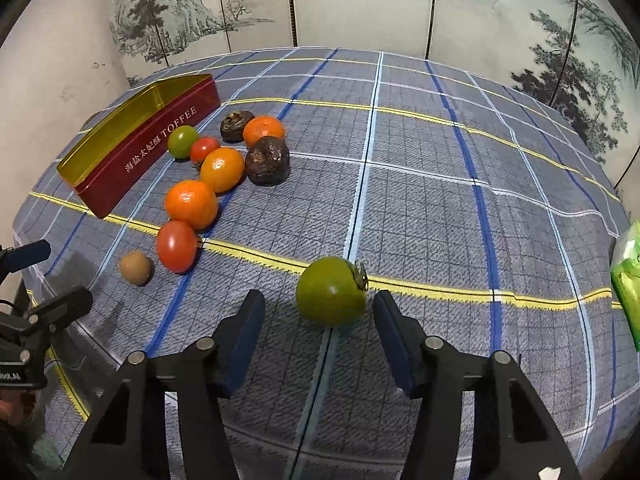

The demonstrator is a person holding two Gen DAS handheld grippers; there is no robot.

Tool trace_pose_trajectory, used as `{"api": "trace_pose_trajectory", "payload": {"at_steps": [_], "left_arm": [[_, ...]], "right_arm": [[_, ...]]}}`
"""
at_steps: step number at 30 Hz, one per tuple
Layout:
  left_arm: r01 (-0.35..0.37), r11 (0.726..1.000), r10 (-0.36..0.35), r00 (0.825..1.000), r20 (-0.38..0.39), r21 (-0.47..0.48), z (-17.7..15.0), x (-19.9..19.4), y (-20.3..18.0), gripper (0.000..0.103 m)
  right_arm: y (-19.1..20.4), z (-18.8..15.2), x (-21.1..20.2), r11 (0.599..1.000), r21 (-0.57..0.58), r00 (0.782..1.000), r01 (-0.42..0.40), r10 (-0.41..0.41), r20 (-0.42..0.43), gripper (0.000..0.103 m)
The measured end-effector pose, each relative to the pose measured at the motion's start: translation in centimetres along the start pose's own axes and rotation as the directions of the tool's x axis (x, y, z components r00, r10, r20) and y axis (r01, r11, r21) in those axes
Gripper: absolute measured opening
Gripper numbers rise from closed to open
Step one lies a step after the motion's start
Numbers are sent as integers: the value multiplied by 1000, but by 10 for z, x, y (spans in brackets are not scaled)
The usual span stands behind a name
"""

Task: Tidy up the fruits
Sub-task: 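Close the right tool around the large green tomato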

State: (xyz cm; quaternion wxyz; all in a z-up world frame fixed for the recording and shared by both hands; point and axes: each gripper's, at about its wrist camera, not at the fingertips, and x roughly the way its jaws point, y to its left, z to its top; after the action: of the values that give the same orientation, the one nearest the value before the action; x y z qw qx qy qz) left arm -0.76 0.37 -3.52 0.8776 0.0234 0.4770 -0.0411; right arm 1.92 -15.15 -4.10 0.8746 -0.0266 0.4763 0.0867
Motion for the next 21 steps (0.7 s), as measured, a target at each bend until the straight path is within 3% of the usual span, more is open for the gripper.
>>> {"api": "trace_pose_trajectory", "payload": {"at_steps": [13,21], "left_arm": [[23,1000,-23,999,-25,9,4,9,-4,97],[29,999,-28,999,-24,15,6,11,-7,97]], "right_arm": [[-2,2,14,1000,-5,1000,-10,10,-21,34],[-5,6,16,1000,-2,1000,-24,24,-17,33]]}}
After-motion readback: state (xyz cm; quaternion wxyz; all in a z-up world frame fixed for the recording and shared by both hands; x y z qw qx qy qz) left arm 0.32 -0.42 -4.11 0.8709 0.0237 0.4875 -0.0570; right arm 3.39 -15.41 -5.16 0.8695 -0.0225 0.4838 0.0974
